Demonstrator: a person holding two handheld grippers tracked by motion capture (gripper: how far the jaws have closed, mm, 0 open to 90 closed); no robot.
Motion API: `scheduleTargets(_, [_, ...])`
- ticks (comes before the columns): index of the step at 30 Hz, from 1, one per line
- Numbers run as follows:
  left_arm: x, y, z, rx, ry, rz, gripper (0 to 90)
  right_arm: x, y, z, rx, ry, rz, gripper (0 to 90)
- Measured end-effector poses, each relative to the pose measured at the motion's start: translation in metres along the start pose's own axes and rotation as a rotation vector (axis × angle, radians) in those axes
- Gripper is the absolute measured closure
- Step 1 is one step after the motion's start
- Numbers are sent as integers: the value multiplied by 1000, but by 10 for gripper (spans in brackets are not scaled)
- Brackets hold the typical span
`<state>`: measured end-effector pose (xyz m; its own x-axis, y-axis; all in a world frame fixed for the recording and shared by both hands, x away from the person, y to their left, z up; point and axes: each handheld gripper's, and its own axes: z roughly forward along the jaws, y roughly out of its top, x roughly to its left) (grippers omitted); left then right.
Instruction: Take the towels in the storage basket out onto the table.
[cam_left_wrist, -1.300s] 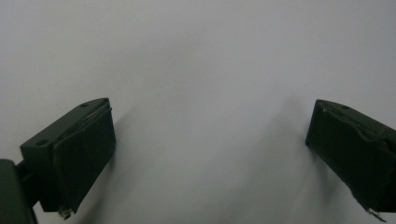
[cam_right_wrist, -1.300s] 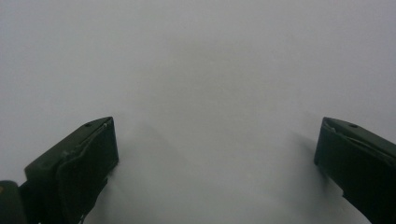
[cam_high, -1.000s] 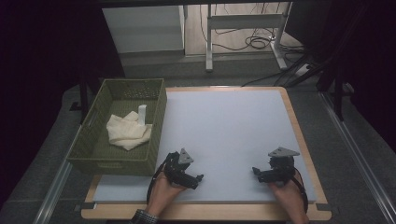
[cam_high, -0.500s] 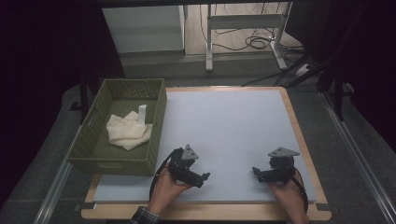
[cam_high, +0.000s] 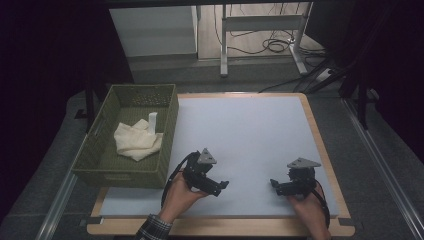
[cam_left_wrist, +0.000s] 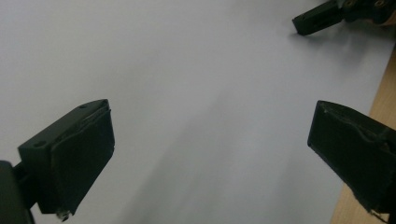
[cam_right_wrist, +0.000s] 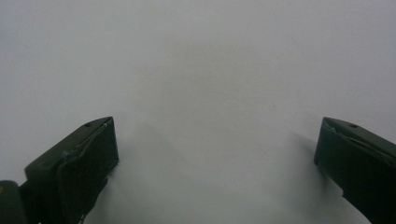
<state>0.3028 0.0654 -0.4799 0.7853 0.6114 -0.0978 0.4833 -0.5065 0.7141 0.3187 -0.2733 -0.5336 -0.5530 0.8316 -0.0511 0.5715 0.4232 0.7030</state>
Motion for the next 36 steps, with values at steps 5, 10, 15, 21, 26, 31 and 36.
scheduleTargets(5, [5,11,-8,-2,0,-2,10,0,0,0,0,0,1,0])
scheduleTargets(10, [12,25,-17,1,8,9,10,0,0,0,0,0,1,0])
scheduleTargets(15, [14,39,-28,1,30,31,11,0,0,0,1,0,2,0])
scheduleTargets(21, [24,53,-41,13,55,31,10,0,0,0,-3,0,2,0])
scheduleTargets(26, [41,58,-49,28,71,17,11,0,0,0,-2,0,2,0])
scheduleTargets(31, [58,59,-59,32,103,-7,13,0,0,0,-2,0,2,0])
scheduleTargets(36, [78,54,-70,29,138,-43,13,0,0,0,-2,0,1,0])
